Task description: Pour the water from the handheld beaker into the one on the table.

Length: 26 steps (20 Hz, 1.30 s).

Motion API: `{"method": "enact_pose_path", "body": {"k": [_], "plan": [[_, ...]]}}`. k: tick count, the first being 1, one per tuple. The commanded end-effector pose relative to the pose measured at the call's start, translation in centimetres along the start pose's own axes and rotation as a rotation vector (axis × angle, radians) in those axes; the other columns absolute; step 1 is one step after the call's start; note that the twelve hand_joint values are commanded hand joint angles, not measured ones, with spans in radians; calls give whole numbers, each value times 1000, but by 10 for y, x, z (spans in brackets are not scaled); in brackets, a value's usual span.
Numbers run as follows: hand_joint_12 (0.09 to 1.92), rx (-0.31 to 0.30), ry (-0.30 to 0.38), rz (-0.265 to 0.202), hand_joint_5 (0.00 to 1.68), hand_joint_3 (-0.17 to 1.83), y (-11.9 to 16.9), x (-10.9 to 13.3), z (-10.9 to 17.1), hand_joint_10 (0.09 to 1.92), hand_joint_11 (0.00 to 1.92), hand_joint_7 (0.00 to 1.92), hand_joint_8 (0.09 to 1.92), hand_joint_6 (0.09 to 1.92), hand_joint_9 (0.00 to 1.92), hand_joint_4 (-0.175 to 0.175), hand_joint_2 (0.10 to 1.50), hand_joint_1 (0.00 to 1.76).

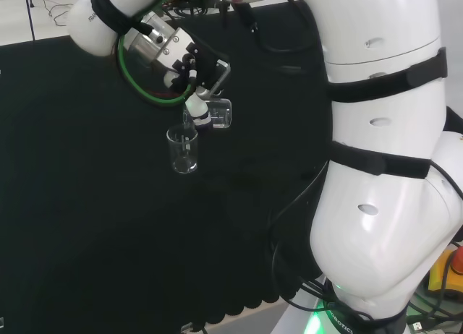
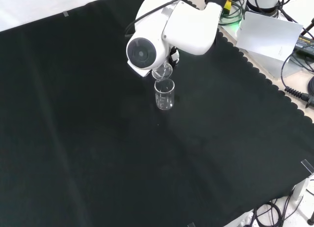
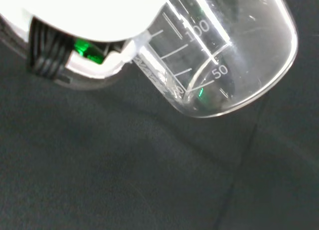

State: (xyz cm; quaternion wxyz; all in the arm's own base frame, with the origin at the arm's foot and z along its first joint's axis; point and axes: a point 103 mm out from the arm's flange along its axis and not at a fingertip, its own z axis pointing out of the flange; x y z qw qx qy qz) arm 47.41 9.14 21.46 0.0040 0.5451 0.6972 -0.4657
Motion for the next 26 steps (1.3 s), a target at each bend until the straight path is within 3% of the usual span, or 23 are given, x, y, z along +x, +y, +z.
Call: {"method": "enact_pose_path", "body": {"k": [1,26], "plan": [[829,12,-30,12,1135,965,0,2,-1,855,1160,1199,1008,1032,1548,-175,549,1298],[832,52,-78,22,1132,970,-1,8,-8,862,1155,1196,1016,1040,1547,-175,549,1298]]}}
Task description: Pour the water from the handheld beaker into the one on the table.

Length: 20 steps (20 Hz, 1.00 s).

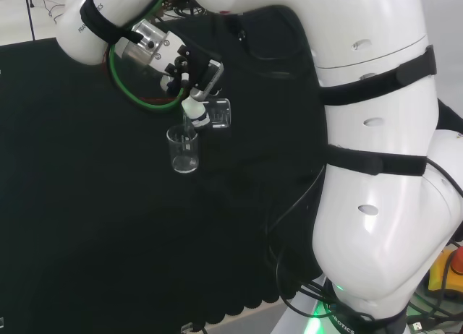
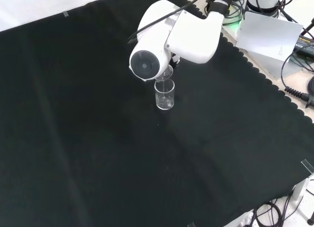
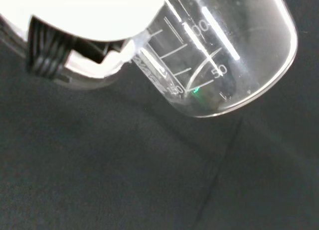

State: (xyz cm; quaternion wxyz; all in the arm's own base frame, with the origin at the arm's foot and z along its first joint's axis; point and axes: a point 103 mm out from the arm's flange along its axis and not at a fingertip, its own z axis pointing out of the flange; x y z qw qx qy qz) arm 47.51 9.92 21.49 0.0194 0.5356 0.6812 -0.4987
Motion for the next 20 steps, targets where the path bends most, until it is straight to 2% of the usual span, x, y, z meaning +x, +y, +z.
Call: {"method": "enact_pose_path", "body": {"k": [1,20], "plan": [[832,10,-15,5,1132,970,-1,3,-3,862,1154,1196,1016,1040,1547,-175,549,1298],[834,31,-59,14,1131,972,-3,5,-9,866,1150,1195,1020,1043,1547,-175,548,1298]]}}
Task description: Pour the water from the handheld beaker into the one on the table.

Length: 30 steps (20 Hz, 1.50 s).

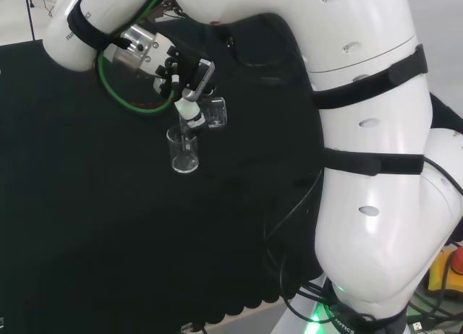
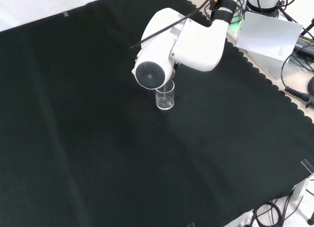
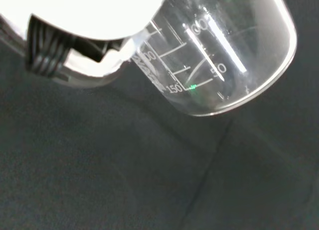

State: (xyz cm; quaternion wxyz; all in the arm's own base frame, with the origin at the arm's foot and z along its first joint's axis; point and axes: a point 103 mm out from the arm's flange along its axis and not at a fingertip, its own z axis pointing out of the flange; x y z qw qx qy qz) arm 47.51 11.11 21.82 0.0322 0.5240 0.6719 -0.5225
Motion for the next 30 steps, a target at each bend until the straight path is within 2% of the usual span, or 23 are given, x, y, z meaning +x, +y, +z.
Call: {"method": "enact_pose_path", "body": {"k": [1,14,19,23,28,30], "plan": [[835,9,-5,9,1131,972,0,0,-1,866,1150,1195,1020,1043,1547,-175,548,1298],[836,35,-1,1,1130,974,1,3,0,868,1147,1194,1022,1045,1547,-175,548,1298],[837,43,-23,14,1130,975,1,4,-3,869,1146,1194,1023,1046,1547,-175,548,1298],[837,40,-12,-8,1130,975,11,-11,14,870,1145,1194,1024,1047,1548,-175,547,1298],[838,57,-40,13,1129,976,0,6,-4,870,1145,1193,1025,1048,1547,-175,547,1298],[839,48,-28,9,1129,976,0,5,-3,871,1145,1193,1025,1048,1547,-175,547,1298]]}}
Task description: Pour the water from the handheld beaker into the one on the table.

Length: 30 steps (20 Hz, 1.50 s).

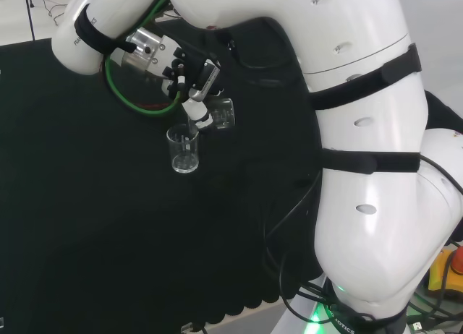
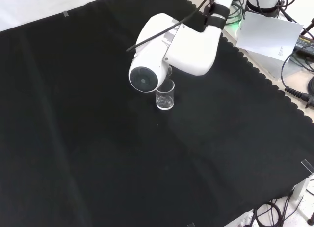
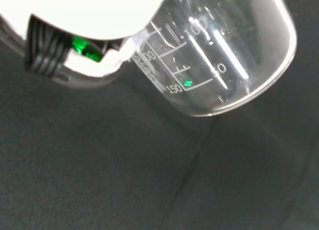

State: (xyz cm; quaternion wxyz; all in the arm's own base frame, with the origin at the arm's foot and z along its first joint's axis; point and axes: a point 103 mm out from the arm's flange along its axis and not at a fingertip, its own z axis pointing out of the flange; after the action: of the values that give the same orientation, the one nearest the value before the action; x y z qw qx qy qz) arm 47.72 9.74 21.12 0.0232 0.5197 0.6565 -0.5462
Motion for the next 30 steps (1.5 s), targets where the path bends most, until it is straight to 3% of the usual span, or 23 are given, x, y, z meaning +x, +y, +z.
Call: {"method": "enact_pose_path", "body": {"k": [1,20,26,30], "plan": [[839,-12,-7,10,1129,976,-8,10,-14,871,1145,1193,1026,1049,1547,-175,547,1298],[842,-24,3,5,1127,978,-10,12,-22,873,1146,1192,1029,1052,1550,-175,547,1298],[843,-25,-23,11,1127,979,-12,15,-27,873,1146,1191,1030,1054,1550,-175,547,1297],[843,-50,28,-12,1127,979,-14,14,-27,873,1146,1191,1031,1054,1550,-175,547,1297]]}}
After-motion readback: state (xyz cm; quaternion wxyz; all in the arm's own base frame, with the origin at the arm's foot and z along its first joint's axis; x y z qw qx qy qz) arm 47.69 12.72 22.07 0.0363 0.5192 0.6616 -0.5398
